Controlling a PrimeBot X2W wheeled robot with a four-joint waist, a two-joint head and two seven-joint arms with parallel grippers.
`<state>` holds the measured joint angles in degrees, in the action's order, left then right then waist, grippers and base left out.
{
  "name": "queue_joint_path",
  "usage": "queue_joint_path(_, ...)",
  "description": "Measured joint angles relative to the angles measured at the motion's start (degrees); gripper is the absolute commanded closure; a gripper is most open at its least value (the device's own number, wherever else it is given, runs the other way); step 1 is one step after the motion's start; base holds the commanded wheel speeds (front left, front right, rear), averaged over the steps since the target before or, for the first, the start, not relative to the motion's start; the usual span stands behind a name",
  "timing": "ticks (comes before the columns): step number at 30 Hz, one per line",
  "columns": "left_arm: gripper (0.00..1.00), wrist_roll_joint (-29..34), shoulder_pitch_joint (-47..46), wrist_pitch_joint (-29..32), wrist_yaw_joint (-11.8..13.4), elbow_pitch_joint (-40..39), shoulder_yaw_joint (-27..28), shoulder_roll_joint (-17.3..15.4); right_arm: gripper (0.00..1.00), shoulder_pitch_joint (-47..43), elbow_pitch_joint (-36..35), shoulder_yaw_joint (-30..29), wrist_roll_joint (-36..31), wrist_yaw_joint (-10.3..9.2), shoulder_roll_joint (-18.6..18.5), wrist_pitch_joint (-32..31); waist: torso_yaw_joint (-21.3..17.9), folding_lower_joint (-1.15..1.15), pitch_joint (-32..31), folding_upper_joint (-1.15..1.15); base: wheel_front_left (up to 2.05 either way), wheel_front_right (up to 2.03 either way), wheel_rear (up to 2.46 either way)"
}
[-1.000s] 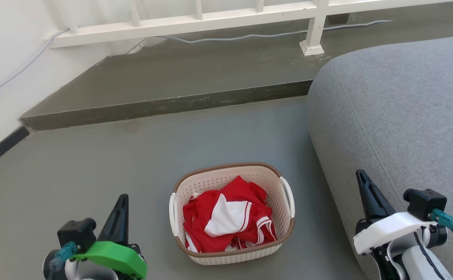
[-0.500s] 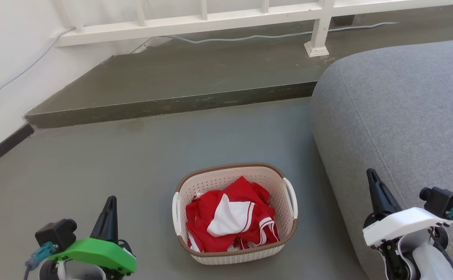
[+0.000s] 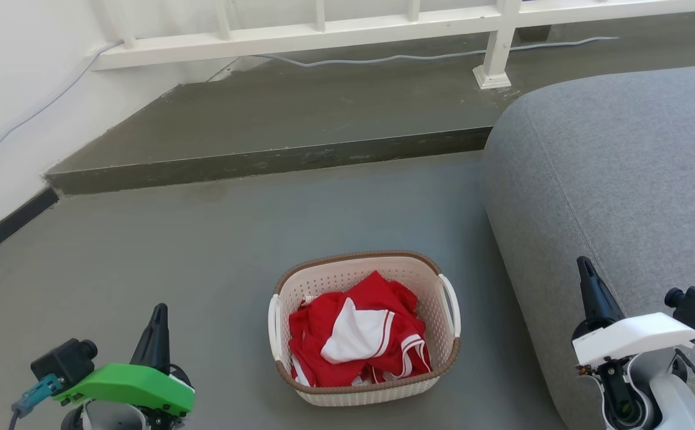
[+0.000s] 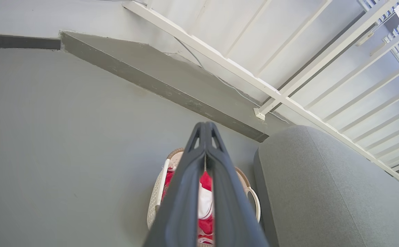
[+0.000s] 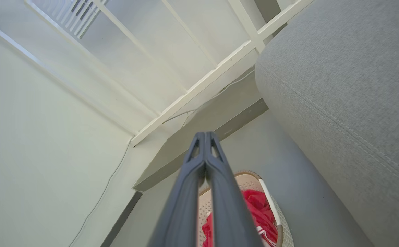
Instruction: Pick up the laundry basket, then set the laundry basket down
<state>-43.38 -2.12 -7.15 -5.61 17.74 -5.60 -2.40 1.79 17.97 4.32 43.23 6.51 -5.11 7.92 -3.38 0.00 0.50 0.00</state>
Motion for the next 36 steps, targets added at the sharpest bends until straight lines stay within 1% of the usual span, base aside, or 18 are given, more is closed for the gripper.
queue_joint_path(17,1.00,-10.96,-0.11,3.16,-0.27,-0.13,2.22,0.02,1.00,0.11,-0.34,-2.69,11.13,0.01,0.88,-3.44,0.79,0.00,-0.08,0.00,0.00,0.00,0.00)
queue_joint_path(23,1.00,-16.10,-0.16,4.63,-0.38,-0.27,3.59,0.03,1.00,0.15,-0.47,-3.98,16.17,0.02,1.22,-4.79,1.13,0.00,-0.11,0.00,0.00,0.00,0.00)
queue_joint_path(36,1.00,-24.84,-0.22,7.16,-0.51,-0.70,5.49,0.05,1.00,0.58,-0.80,-6.16,25.06,0.02,1.57,-7.39,1.77,0.00,-0.18,0.00,0.00,0.00,0.00)
